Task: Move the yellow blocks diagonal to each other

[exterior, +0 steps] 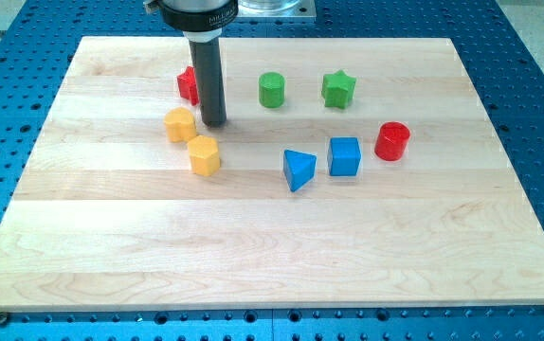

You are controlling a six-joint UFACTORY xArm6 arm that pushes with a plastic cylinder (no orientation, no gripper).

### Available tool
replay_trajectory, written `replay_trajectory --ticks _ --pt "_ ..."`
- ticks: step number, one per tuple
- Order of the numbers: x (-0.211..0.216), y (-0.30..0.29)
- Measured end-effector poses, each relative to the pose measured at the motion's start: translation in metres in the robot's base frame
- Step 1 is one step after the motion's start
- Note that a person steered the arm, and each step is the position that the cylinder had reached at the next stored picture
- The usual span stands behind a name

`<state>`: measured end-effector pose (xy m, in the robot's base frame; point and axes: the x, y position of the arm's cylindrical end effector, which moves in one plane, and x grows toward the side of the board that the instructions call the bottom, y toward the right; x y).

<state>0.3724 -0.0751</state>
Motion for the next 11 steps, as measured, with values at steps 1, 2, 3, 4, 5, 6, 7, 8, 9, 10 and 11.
replay_trajectory --ticks 1,2,3,4,5,6,7,8,9,10,11 --pt "0.008 0.000" --pt "0.014 0.000" --pt "0.019 0.000" --pt "0.024 0.000" --pt "0.025 0.000" --pt "0.030 0.000" --pt "0.041 0.000" --pt "0.041 -0.005" --pt "0.041 -0.021" --pt "0.041 -0.043" --pt "0.056 -0.019"
